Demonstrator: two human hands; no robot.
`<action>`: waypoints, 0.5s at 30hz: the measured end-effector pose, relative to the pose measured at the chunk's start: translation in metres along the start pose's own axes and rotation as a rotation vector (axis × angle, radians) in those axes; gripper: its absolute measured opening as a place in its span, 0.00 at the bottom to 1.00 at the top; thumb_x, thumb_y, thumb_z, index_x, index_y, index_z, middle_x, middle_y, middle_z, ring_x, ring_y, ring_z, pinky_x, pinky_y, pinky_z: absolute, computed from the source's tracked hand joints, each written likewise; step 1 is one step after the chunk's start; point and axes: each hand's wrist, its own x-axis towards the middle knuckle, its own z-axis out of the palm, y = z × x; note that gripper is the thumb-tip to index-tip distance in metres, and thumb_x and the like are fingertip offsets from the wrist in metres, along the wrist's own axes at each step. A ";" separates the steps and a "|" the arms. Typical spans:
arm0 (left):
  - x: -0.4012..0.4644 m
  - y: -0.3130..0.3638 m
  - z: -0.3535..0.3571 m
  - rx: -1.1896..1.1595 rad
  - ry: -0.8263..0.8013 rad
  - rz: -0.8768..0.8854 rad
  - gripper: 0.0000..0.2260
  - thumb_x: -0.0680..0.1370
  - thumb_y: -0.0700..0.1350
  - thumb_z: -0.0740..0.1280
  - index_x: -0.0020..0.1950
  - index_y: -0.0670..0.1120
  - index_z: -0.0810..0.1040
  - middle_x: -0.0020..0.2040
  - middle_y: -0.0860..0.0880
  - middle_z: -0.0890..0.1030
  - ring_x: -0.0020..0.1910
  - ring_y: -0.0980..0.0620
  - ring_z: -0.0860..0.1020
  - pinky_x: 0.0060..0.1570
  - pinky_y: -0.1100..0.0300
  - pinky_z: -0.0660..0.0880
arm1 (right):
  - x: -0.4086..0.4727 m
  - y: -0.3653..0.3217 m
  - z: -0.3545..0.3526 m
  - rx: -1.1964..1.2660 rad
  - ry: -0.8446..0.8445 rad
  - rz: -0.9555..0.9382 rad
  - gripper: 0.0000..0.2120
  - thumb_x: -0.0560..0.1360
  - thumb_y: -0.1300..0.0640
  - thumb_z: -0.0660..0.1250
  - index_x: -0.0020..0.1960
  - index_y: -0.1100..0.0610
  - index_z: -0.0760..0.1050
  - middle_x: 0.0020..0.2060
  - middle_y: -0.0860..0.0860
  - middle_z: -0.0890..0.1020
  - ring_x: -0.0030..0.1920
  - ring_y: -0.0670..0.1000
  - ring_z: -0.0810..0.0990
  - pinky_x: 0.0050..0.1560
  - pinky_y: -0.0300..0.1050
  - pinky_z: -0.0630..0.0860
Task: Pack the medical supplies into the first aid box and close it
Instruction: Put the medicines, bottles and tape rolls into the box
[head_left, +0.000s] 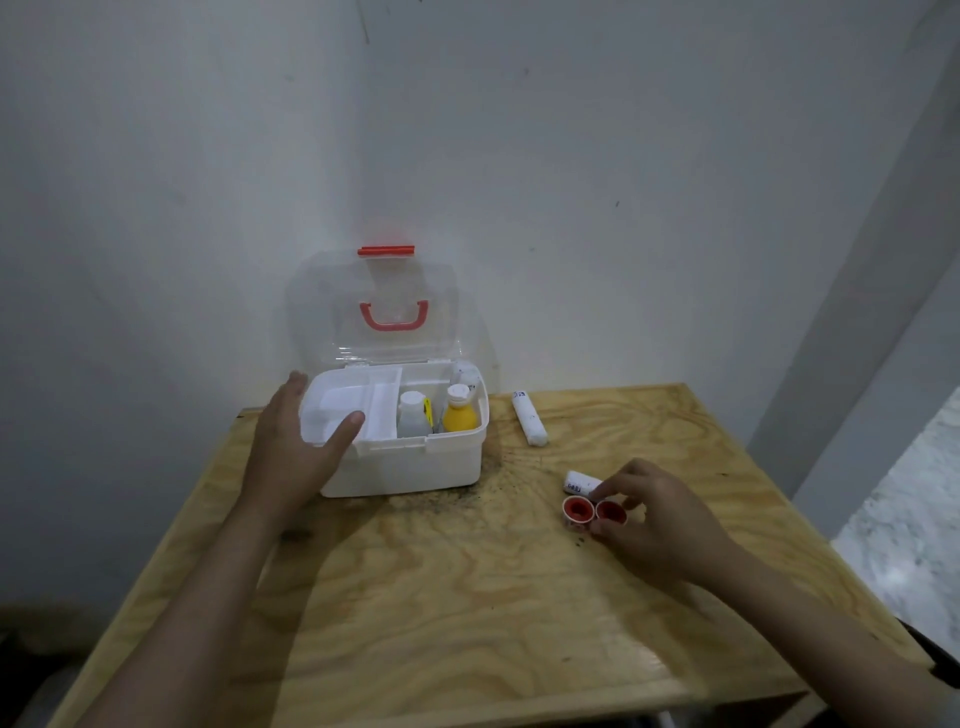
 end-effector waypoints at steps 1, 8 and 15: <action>0.002 0.000 0.001 0.034 -0.028 -0.006 0.42 0.67 0.69 0.66 0.75 0.53 0.58 0.76 0.50 0.63 0.72 0.45 0.63 0.67 0.44 0.65 | -0.003 0.000 0.005 -0.011 0.030 -0.014 0.10 0.66 0.49 0.74 0.47 0.46 0.81 0.43 0.43 0.76 0.42 0.44 0.77 0.40 0.48 0.77; -0.002 -0.003 0.008 0.022 -0.028 -0.029 0.40 0.67 0.68 0.66 0.74 0.54 0.60 0.76 0.51 0.63 0.72 0.46 0.64 0.65 0.47 0.66 | -0.006 -0.002 0.021 -0.014 0.125 -0.088 0.06 0.67 0.50 0.73 0.43 0.45 0.81 0.36 0.42 0.75 0.41 0.47 0.74 0.35 0.47 0.74; -0.004 0.000 0.009 0.018 0.005 -0.007 0.36 0.70 0.62 0.69 0.74 0.51 0.62 0.75 0.50 0.64 0.72 0.47 0.64 0.65 0.49 0.65 | 0.002 -0.007 0.022 -0.176 0.088 -0.130 0.09 0.69 0.52 0.70 0.49 0.47 0.83 0.37 0.46 0.79 0.41 0.52 0.71 0.38 0.48 0.72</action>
